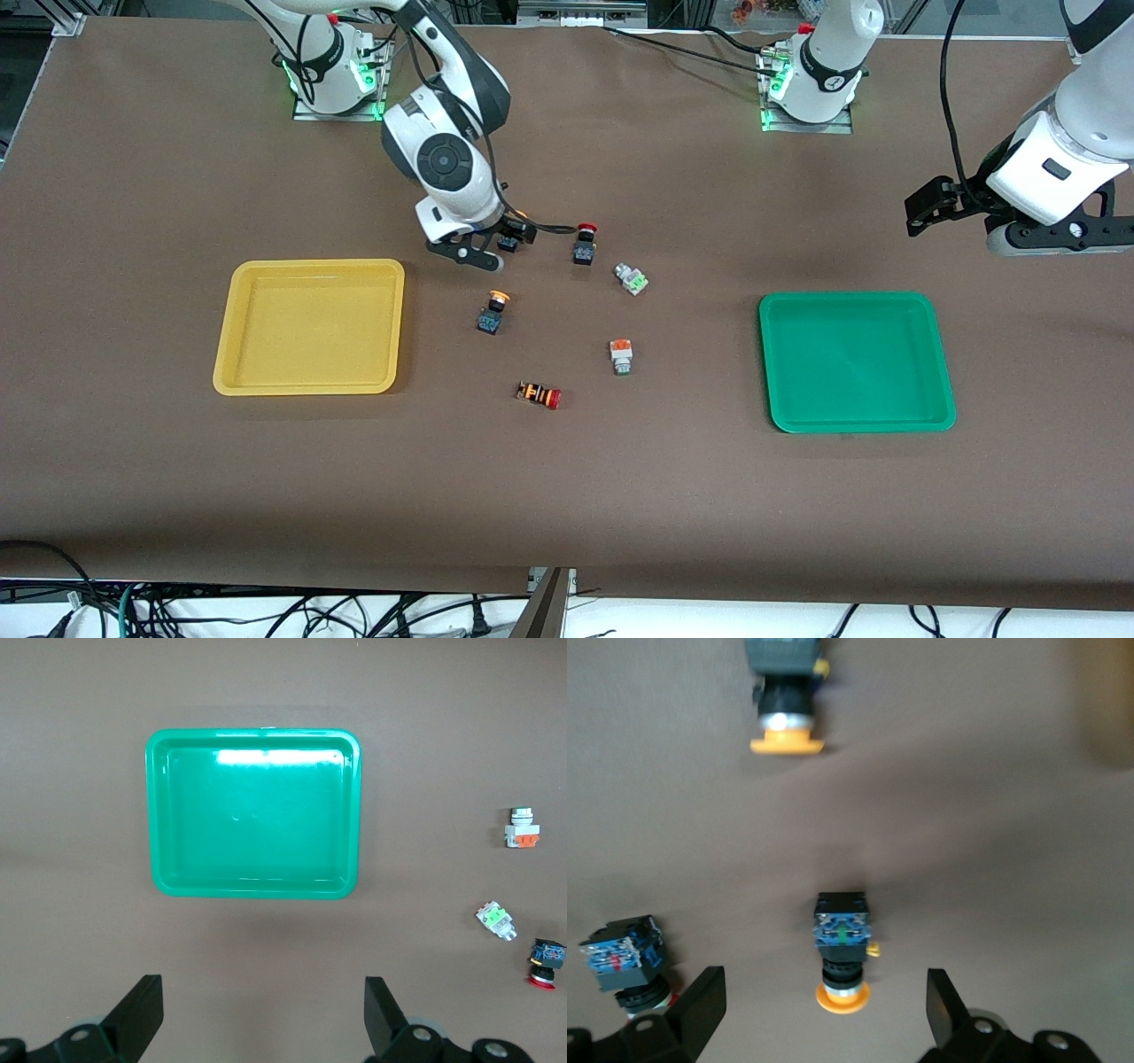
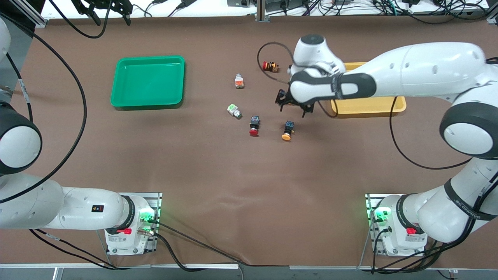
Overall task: Place green and yellow buttons in trays
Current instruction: 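Reach the right gripper to a blue button and grasp it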
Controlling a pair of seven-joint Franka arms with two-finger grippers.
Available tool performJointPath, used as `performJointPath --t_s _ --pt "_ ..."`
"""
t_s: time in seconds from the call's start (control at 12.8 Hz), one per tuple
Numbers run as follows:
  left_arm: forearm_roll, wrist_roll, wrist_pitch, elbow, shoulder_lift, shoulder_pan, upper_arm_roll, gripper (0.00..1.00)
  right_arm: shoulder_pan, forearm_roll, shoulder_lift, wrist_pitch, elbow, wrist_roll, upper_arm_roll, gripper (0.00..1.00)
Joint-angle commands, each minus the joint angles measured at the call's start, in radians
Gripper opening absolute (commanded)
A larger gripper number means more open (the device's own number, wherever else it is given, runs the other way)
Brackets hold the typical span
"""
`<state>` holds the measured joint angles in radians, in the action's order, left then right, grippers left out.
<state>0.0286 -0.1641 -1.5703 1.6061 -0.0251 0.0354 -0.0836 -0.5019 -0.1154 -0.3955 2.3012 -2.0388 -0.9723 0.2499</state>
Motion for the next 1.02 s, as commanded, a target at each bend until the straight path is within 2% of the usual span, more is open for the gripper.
performJointPath --t_s 0.0,0.39,0.7,0.78,0.86,0.94 --pt "0.019 0.008 0.018 -0.017 -0.004 0.001 -0.001 1.0 -0.047 -0.012 -0.048 0.066 -0.018 0.001 -0.004 1.0" --pt "0.019 0.008 0.019 -0.017 -0.004 0.001 -0.001 1.0 -0.053 0.112 -0.095 0.07 -0.015 0.042 -0.006 1.0" --pt "0.019 0.006 0.027 -0.017 -0.004 0.001 -0.001 1.0 -0.041 0.112 -0.114 0.084 -0.006 0.089 -0.009 0.99" --pt "0.019 0.006 0.035 -0.017 -0.004 0.001 -0.002 1.0 -0.041 0.111 -0.117 0.096 -0.006 0.084 -0.009 0.97" --pt "0.02 0.008 0.047 -0.017 -0.007 0.006 -0.001 1.0 -0.041 0.111 -0.129 0.112 -0.006 0.084 -0.009 0.9" --pt "0.019 0.008 0.061 -0.017 -0.019 0.006 -0.002 1.0 -0.041 0.111 -0.134 0.119 -0.006 0.084 -0.009 0.75"
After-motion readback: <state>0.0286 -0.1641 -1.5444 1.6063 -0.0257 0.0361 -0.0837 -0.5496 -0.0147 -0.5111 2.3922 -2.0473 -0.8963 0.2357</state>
